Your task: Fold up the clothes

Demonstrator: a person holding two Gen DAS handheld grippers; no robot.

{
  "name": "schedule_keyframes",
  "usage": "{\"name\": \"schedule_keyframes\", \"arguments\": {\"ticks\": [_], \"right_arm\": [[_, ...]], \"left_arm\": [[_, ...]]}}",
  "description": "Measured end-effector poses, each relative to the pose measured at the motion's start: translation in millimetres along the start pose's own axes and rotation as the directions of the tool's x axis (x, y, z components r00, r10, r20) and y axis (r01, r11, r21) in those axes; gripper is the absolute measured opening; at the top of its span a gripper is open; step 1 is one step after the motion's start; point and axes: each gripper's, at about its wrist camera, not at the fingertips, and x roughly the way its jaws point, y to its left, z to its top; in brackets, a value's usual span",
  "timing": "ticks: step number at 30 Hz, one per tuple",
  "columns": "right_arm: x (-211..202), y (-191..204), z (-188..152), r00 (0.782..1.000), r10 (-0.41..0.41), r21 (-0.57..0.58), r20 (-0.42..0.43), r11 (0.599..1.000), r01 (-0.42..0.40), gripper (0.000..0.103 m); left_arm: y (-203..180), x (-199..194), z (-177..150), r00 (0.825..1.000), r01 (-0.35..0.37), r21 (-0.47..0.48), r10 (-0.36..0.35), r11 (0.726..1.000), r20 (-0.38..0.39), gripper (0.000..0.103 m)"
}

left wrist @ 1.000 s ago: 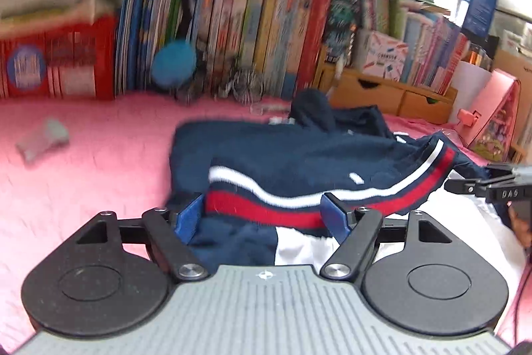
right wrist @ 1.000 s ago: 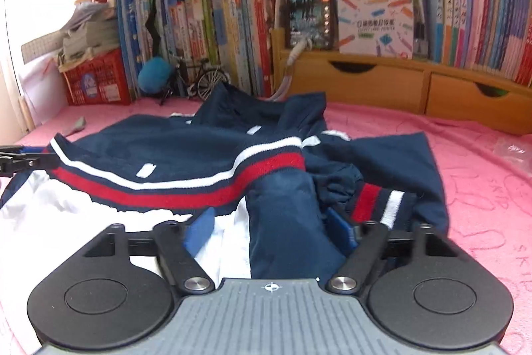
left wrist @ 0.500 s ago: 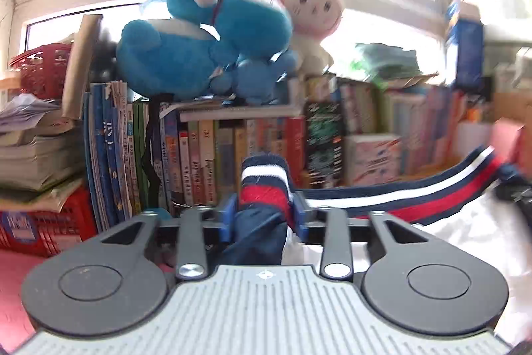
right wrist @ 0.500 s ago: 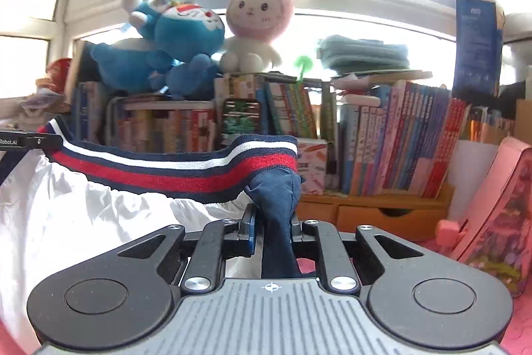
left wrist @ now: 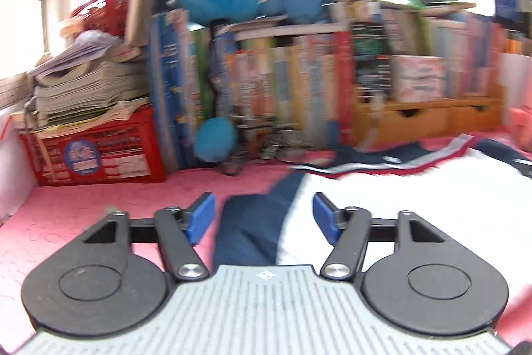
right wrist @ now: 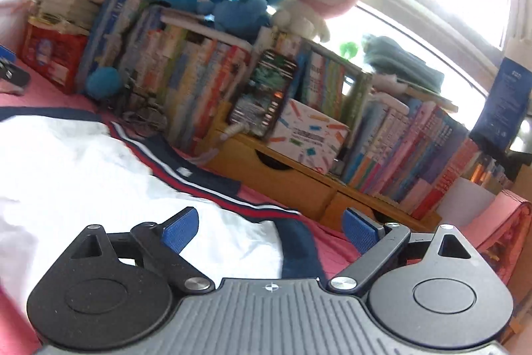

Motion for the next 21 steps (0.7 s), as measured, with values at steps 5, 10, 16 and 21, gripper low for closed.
{"name": "schedule_keyframes", "arguments": {"ticks": [5, 10, 16, 21], "right_arm": [[-21.3, 63.3, 6.3, 0.983, 0.186, -0.070, 0.003, 0.980, -0.185, 0.094], [-18.4, 32.4, -31.3, 0.993, 0.017, -0.042, -0.119, 0.999, -0.022, 0.093], [-15.1, -4.6, -76.4, 0.947, -0.179, -0.036, -0.268, 0.984, 0.176, 0.093], [-22.1, -44.9, -107.5, 0.912, -0.232, 0.060, -0.338, 0.962, 0.267, 0.095]], "left_arm": [[-46.9, 11.4, -22.4, 0.997, 0.040, 0.114, -0.031, 0.993, -0.071, 0.071], [-27.8, 31.1, -40.1, 0.977, -0.114, 0.158, 0.139, 0.981, -0.164, 0.068], [10.2, 9.8, -59.6, 0.954, -0.192, 0.203, 0.231, 0.960, -0.192, 0.071], [25.3, -1.5, -63.0, 0.940, -0.236, 0.171, 0.269, 0.957, -0.211, 0.072]]}}
